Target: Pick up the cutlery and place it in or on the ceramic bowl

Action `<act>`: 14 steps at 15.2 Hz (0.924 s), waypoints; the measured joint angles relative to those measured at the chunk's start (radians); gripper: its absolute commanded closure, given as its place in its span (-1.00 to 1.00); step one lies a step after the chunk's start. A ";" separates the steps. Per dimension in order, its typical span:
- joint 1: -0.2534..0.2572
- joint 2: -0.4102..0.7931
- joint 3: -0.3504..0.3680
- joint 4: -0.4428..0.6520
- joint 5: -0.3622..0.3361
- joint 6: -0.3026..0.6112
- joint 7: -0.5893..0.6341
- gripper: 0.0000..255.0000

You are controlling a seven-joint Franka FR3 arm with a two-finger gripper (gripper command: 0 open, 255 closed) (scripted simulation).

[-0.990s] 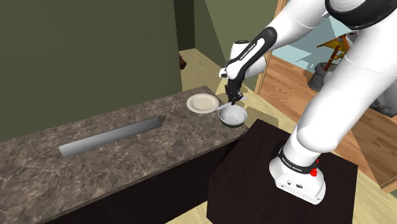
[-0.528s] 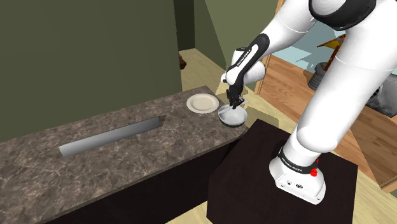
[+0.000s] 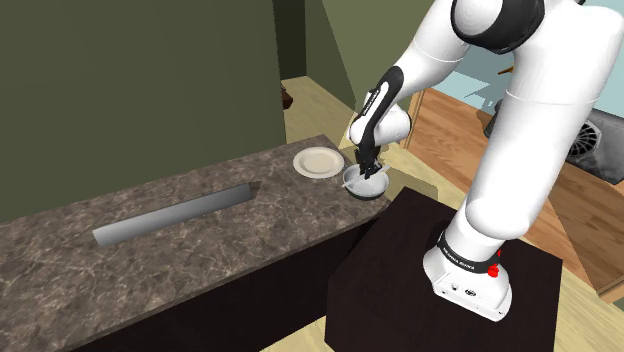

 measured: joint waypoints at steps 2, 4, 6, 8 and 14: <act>-0.005 0.020 0.011 0.004 0.022 0.014 -0.015 1.00; -0.007 0.023 0.013 0.004 0.027 0.017 -0.018 1.00; -0.007 0.025 0.014 0.005 0.028 0.018 -0.019 1.00; -0.007 0.025 0.014 0.005 0.028 0.018 -0.019 -1.00; -0.007 0.025 0.014 0.005 0.028 0.018 -0.019 -1.00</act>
